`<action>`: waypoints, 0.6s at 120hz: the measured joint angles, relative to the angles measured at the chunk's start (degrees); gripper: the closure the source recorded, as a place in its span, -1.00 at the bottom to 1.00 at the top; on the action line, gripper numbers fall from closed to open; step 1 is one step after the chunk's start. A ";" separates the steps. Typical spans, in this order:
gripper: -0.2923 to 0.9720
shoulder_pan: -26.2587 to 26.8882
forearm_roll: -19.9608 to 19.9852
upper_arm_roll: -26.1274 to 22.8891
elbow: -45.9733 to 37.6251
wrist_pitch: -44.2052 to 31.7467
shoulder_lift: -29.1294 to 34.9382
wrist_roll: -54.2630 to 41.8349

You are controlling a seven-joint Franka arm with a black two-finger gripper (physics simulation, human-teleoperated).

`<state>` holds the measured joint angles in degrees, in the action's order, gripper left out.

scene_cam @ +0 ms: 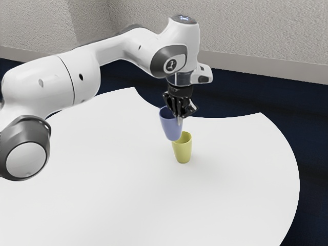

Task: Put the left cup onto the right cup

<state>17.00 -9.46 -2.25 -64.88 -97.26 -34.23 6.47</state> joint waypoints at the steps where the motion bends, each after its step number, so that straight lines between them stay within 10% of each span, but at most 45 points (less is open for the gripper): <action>1: 0.71 -0.04 -0.08 -0.08 0.16 0.01 -0.15 0.00; 72: 0.71 -3.59 -3.55 -4.89 3.90 -0.19 -4.22 0.12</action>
<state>13.41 -13.01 -7.14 -60.98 -97.45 -38.45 6.59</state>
